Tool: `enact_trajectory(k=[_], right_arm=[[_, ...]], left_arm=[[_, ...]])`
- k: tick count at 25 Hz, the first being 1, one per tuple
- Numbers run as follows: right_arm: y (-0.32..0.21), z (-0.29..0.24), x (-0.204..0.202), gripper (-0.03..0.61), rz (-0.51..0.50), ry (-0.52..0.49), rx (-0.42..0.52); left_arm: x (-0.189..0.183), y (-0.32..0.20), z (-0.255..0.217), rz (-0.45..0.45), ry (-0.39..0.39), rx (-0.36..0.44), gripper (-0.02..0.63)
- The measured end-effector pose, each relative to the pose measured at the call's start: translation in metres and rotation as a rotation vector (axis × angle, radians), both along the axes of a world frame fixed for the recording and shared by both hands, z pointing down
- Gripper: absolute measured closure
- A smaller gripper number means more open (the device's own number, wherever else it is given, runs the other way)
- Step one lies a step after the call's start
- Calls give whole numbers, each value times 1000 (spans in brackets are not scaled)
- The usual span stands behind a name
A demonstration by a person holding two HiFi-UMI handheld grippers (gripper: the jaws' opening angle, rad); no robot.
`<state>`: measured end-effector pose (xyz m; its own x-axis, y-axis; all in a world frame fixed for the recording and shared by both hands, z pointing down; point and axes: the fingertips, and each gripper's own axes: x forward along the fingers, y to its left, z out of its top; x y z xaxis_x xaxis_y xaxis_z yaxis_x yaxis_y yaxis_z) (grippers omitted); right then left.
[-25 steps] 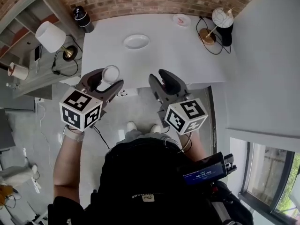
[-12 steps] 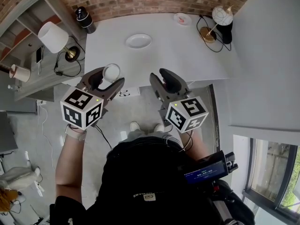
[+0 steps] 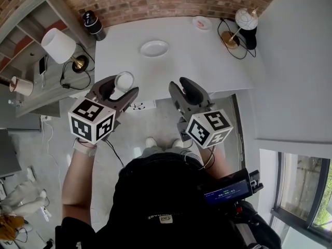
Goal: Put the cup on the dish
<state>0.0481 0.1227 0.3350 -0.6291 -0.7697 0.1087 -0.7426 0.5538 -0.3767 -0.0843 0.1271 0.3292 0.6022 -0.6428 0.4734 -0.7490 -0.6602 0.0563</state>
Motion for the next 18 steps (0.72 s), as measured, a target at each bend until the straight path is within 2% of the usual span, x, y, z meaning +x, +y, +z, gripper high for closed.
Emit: enact_trajectory(k=[18], right_arm=[[-19,16,-29,431,91,24,-31]], left_arm=[[-36,-37,18,43,20,-28,350]])
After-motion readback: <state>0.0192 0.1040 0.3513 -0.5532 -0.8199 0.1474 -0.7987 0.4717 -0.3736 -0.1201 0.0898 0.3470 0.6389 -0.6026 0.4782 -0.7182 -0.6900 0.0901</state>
